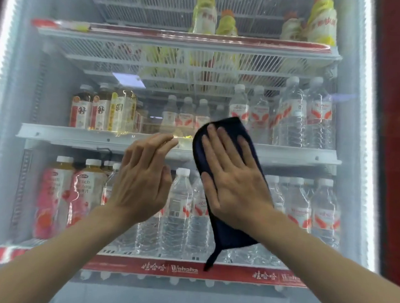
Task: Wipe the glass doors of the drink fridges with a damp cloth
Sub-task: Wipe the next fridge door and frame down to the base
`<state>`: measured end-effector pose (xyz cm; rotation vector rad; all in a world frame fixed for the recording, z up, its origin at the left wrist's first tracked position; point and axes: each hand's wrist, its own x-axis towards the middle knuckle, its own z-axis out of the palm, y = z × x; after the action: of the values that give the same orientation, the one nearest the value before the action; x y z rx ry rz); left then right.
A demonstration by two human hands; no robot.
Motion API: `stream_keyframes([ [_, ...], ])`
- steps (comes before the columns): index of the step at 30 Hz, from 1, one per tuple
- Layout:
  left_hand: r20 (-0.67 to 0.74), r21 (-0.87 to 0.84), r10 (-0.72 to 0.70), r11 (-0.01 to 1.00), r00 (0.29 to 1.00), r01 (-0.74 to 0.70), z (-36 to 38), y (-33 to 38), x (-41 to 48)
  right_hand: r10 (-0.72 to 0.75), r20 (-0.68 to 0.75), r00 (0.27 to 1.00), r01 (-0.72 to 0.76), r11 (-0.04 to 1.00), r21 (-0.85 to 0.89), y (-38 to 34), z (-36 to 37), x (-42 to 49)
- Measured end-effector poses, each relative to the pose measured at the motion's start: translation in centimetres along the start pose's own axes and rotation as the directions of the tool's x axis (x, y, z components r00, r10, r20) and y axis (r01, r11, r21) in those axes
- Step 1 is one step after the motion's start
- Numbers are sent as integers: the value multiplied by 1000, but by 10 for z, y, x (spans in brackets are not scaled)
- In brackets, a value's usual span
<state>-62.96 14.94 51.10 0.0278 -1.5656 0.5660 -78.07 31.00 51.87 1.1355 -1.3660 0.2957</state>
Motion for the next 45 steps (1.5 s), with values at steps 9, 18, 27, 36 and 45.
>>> stream_keyframes([
  [9,95,75,-22,997,995,15,-31,-54,-5,-444,101,890,450,893,-35,27,-11,55],
  [18,113,7,4,1000,994,-5,-29,-66,-16,7,-2,1000,-7,1000,15,-82,18,22],
  [27,93,30,-120,993,988,118,-51,-107,-32,-163,28,986,164,986,-24,-20,-5,109],
  [36,21,-68,-118,991,993,119,-44,-108,-38,-29,-22,999,29,999,-22,-88,14,78],
  [45,41,-12,-120,993,992,120,-76,-158,-62,-403,158,901,417,906,-67,-55,-5,131],
])
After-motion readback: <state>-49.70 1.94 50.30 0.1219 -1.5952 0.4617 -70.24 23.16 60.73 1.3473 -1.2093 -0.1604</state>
